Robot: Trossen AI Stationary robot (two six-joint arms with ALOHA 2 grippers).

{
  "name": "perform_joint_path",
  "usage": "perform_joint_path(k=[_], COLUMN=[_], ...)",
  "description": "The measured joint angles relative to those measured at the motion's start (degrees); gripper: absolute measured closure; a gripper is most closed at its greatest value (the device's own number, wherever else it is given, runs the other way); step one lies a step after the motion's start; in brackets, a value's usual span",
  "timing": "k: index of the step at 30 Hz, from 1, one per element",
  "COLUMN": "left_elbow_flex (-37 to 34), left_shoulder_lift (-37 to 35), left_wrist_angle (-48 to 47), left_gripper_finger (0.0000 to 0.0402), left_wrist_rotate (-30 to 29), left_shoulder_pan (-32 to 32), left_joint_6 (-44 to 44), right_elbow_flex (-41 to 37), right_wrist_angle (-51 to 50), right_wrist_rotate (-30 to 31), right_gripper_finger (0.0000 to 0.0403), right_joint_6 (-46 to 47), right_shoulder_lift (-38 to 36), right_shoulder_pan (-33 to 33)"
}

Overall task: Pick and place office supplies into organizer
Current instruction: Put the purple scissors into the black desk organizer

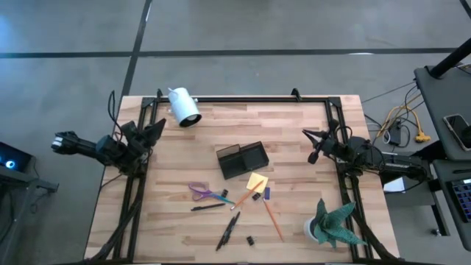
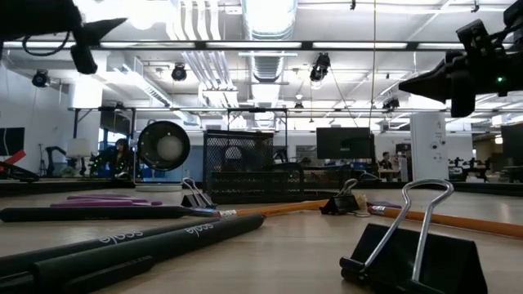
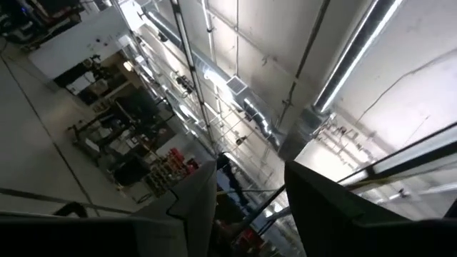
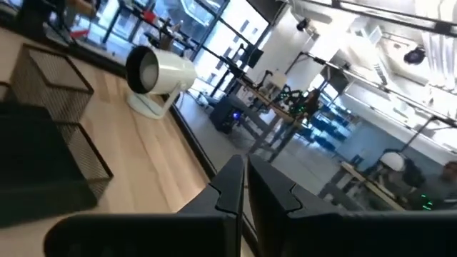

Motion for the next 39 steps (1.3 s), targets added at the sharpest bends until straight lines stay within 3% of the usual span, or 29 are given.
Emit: perform_joint_path(k=[3,5,7,11,13,16,20,24,27,30,32,34,39], left_elbow_flex=[2.6,5.1,8.0,13.9,15.6,17.0,18.2,19.5,20.4,19.9,19.2,18.3,17.6], left_shoulder_lift=[5.2,8.6,12.0,21.2,26.1,32.3,39.3,44.8,45.9,45.7,44.9,43.6,40.3], left_wrist_angle=[3.2,3.4,3.3,2.4,1.4,0.9,1.9,1.2,1.8,1.4,1.6,1.6,1.6], left_gripper_finger=[0.0251,0.0251,0.0251,0.0251,0.0251,0.0251,0.0251,0.0251,0.0251,0.0251,0.0251,0.0251,0.0251], left_wrist_rotate=[0.6,1.3,1.3,1.4,1.7,5.3,7.2,7.1,7.2,8.9,10.4,10.8,12.9], left_shoulder_pan=[0.0,0.0,0.0,0.0,0.0,0.0,-0.1,0.0,-0.1,0.0,0.0,0.0,0.0], left_joint_6=[-1.7,-1.8,-1.8,-2.2,-5.7,-13.1,-23.1,-24.4,-24.6,-24.6,-24.2,-24.1,-19.6], right_elbow_flex=[0.0,0.0,0.0,0.0,0.0,0.0,0.0,0.0,0.0,0.1,0.7,2.0,8.8], right_wrist_angle=[3.8,8.8,12.1,18.1,19.4,17.9,11.9,12.0,20.7,29.9,30.2,29.3,29.4], right_wrist_rotate=[-6.2,-13.1,-16.4,-16.3,-13.4,-9.3,-12.0,-16.2,-13.8,-17.2,-13.1,-10.5,-12.3], right_gripper_finger=[0.039,0.039,0.039,0.039,0.039,0.039,0.039,0.039,0.039,0.039,0.039,0.039,0.039], right_joint_6=[2.7,7.8,13.9,34.9,44.3,60.8,83.4,88.1,89.5,84.6,84.9,84.9,87.9], right_shoulder_lift=[0.1,0.1,0.5,0.7,0.7,0.8,2.1,4.4,6.1,8.8,11.2,14.4,28.4], right_shoulder_pan=[0.0,0.0,0.0,0.0,0.0,0.0,0.0,0.0,0.0,0.1,0.2,0.2,0.2])
